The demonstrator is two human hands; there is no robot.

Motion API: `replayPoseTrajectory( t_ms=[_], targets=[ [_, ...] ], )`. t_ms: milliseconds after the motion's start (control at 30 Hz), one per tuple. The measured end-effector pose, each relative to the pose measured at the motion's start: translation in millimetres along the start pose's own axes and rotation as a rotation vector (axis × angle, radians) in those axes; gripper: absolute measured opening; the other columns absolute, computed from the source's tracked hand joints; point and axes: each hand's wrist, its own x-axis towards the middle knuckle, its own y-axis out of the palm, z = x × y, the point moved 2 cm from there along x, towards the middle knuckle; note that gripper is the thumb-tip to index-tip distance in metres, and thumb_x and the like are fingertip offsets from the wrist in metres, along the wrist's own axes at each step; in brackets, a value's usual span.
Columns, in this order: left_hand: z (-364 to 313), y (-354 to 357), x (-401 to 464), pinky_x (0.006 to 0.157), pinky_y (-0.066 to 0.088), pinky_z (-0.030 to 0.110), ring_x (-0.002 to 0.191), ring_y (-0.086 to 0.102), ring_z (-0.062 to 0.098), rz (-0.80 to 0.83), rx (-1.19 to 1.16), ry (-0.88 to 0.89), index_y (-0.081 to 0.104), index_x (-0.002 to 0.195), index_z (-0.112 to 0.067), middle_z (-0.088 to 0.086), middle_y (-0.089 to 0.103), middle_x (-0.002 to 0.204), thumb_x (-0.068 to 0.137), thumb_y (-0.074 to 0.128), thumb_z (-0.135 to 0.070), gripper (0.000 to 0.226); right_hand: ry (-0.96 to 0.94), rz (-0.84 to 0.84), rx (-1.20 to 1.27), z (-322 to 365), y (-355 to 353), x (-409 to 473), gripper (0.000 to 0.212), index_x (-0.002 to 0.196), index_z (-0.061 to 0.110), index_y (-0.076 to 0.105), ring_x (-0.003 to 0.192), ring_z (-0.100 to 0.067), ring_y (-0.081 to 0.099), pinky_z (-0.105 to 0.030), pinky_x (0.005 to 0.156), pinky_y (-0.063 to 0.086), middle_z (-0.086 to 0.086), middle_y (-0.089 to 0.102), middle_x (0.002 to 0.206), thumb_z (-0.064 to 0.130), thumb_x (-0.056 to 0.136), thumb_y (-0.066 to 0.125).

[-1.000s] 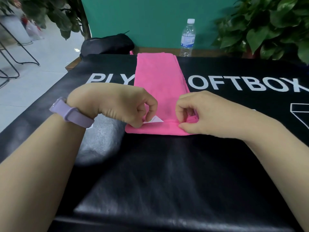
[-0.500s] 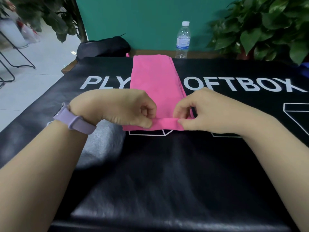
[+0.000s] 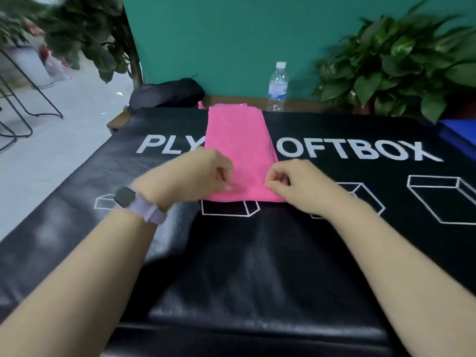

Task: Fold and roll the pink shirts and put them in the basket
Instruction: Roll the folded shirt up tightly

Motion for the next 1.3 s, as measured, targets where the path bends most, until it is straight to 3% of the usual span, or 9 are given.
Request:
replayPoseTrajectory(
  t_ms=[133,267,400,533,700,867,933,1167,1300],
  targets=[
    [-34,34,-29,0.074,0.028,0.032,0.088,0.060,0.024,-0.206,0.567,0.018,0.057,0.089,-0.024,-0.002,0.061,0.092,0.090,0.045,-0.019,0.012,0.076,-0.128,-0.079,5,14,-11,0.015,0.093,0.020,0.070,0.084,-0.020,0.061,-0.039,0.079,0.052,0.007,0.066,0.084,0.025,0.100,0.057],
    [-35,44,-60,0.087,0.037,0.031,0.099,0.058,0.019,-0.254,0.384,-0.079,0.062,0.102,-0.020,-0.005,0.060,0.100,0.100,0.045,-0.046,0.030,0.061,-0.134,-0.324,27,21,-35,0.014,0.099,0.012,0.058,0.096,-0.032,0.059,-0.041,0.080,0.041,-0.006,0.067,0.102,0.011,0.101,0.045],
    [-49,44,-107,0.086,0.041,0.034,0.092,0.061,0.023,-0.334,0.172,-0.068,0.072,0.099,-0.018,-0.003,0.066,0.094,0.099,0.056,-0.043,0.029,0.053,-0.115,-0.443,61,27,-82,0.021,0.090,0.015,0.045,0.079,-0.030,0.046,-0.037,0.072,0.028,-0.010,0.062,0.091,-0.005,0.085,0.044],
    [-73,58,-168,0.081,0.042,0.038,0.083,0.059,0.027,-0.414,0.141,-0.014,0.071,0.094,-0.013,0.001,0.065,0.088,0.099,0.059,-0.036,0.026,0.002,-0.119,-0.487,74,36,-142,0.025,0.086,0.015,0.039,0.074,-0.026,0.039,-0.036,0.070,0.028,0.004,0.038,0.071,-0.009,0.081,0.044],
    [-86,59,-188,0.082,0.044,0.042,0.089,0.057,0.029,-0.387,0.096,0.020,0.071,0.097,-0.008,0.005,0.063,0.096,0.101,0.056,-0.027,0.024,-0.040,-0.275,-0.597,88,43,-177,0.030,0.106,0.011,0.053,0.095,-0.028,0.050,-0.037,0.081,0.039,-0.004,0.053,0.098,-0.006,0.081,0.052],
    [-84,64,-172,0.075,0.034,0.038,0.086,0.045,0.028,-0.389,0.296,-0.036,0.063,0.090,-0.015,0.004,0.053,0.092,0.102,0.043,-0.017,0.023,-0.173,-0.367,-0.653,94,64,-190,0.016,0.109,0.011,0.058,0.098,-0.027,0.054,-0.039,0.096,0.040,-0.004,0.057,0.103,0.018,0.101,0.047],
    [-83,66,-168,0.071,0.027,0.035,0.084,0.040,0.025,-0.354,0.349,-0.061,0.057,0.093,-0.019,0.001,0.053,0.092,0.099,0.041,-0.013,0.019,-0.134,-0.366,-0.655,91,67,-187,0.026,0.108,0.011,0.059,0.100,-0.027,0.054,-0.041,0.103,0.039,-0.003,0.059,0.104,0.029,0.105,0.039],
    [-76,59,-155,0.066,0.030,0.039,0.072,0.052,0.033,-0.291,0.289,0.037,0.039,0.094,-0.014,0.001,0.053,0.078,0.107,0.031,-0.034,0.026,0.080,-0.197,-0.409,89,59,-152,0.028,0.111,0.018,0.051,0.096,-0.024,0.045,-0.040,0.086,0.033,0.001,0.056,0.105,0.029,0.109,0.026],
    [-81,51,-151,0.080,0.030,0.036,0.094,0.048,0.027,-0.295,0.569,0.018,0.047,0.109,-0.015,0.005,0.051,0.107,0.103,0.032,-0.023,0.018,0.115,-0.111,-0.453,92,52,-130,0.017,0.094,0.017,0.042,0.080,-0.027,0.051,-0.040,0.076,0.028,0.004,0.051,0.078,0.020,0.106,0.030]
  ],
)
